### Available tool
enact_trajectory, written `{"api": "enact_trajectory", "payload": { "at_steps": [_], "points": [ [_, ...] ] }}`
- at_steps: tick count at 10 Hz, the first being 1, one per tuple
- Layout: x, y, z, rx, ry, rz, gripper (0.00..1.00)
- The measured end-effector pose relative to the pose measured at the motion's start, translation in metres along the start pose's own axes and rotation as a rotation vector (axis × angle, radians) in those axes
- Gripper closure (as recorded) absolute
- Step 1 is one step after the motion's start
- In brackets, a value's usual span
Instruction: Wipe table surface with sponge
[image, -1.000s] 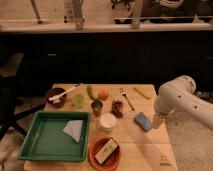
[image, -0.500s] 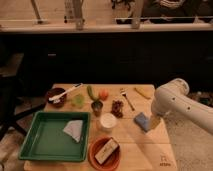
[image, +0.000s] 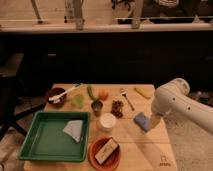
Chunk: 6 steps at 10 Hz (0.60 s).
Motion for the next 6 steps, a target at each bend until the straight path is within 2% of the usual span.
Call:
{"api": "enact_trajectory", "payload": {
  "at_steps": [1,4,6],
  "points": [
    [0.001,-0.001,0.001,-0.002,0.001,0.035,0.20],
    [-0.001,0.004,0.030,-0.017,0.000,0.091,0.20],
    [0.001,0.008,0.051,-0.027,-0.020,0.117,0.20]
  ]
}}
